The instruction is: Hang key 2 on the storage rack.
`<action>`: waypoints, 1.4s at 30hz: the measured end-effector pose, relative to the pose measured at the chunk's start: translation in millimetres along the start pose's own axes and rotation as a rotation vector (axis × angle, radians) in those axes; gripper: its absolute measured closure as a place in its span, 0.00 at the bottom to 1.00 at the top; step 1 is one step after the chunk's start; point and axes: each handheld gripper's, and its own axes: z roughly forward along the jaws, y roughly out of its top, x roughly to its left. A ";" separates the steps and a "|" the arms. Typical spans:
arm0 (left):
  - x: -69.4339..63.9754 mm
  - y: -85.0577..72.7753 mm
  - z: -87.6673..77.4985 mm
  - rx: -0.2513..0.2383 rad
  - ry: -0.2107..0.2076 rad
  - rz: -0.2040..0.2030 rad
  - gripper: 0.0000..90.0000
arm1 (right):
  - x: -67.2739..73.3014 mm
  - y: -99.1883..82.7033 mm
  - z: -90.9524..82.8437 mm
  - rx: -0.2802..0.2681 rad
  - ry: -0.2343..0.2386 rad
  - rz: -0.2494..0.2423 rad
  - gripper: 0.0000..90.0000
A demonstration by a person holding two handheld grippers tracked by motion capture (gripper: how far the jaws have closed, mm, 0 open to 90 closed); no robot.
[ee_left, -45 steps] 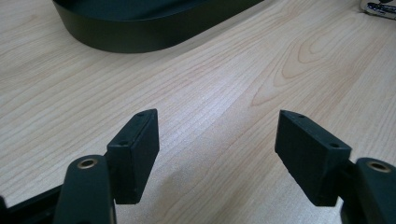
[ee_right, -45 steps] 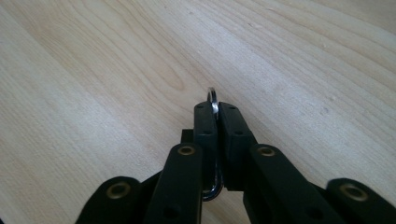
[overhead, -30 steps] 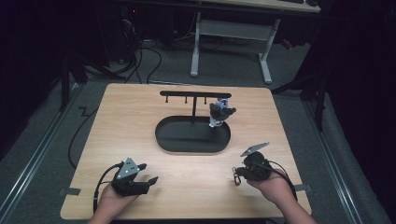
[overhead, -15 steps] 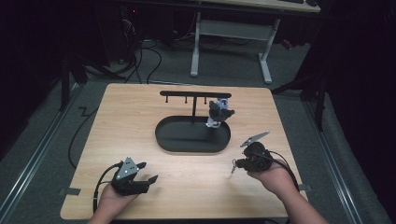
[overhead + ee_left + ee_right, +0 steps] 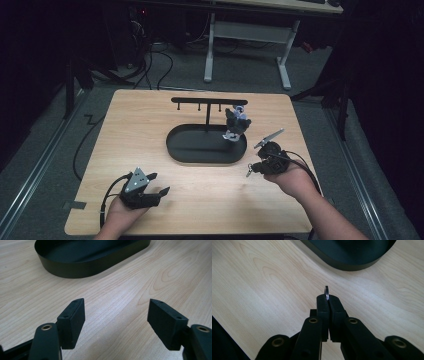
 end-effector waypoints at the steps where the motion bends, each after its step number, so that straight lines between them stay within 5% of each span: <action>1: -0.1 -0.4 0.2 -0.001 0.001 0.000 0.34 | 0.0 0.0 0.0 0.000 0.000 0.000 0.99; 42: -0.2 -3.9 -6.3 0.000 0.003 -0.006 0.34 | -11.5 122.0 -23.8 -0.045 0.015 0.004 0.99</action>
